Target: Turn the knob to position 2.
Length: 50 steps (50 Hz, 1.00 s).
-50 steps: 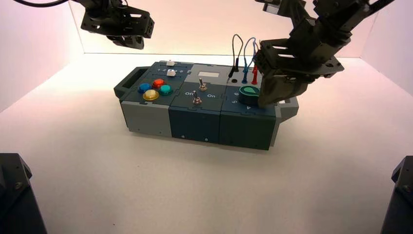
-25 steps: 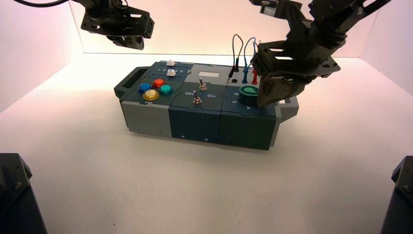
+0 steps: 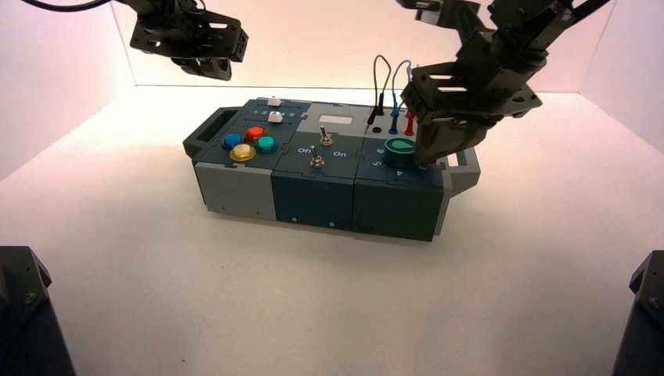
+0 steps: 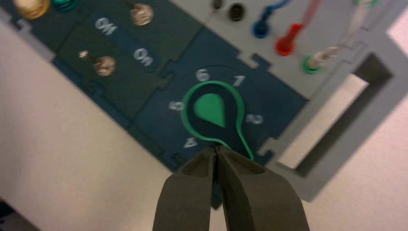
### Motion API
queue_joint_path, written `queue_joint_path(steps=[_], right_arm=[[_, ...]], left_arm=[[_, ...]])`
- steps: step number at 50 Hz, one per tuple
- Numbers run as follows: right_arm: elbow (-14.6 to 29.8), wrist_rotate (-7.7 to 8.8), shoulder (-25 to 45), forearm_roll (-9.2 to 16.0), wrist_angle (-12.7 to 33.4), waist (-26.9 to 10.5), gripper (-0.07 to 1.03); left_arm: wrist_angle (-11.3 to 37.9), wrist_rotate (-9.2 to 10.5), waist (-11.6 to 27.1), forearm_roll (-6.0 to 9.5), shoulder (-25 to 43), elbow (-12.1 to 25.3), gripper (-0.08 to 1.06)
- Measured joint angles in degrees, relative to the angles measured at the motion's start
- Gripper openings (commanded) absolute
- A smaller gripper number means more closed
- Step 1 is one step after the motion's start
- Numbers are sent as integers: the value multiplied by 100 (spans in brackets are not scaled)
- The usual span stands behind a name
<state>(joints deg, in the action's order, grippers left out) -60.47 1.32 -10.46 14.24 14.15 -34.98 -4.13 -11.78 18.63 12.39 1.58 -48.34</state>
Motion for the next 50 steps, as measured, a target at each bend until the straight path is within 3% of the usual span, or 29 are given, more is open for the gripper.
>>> queue_joint_path(steps=[50], right_arm=[[53,0,9,-264,26,281,-2]], left_arm=[[9,9,0,0,0,9,-3]])
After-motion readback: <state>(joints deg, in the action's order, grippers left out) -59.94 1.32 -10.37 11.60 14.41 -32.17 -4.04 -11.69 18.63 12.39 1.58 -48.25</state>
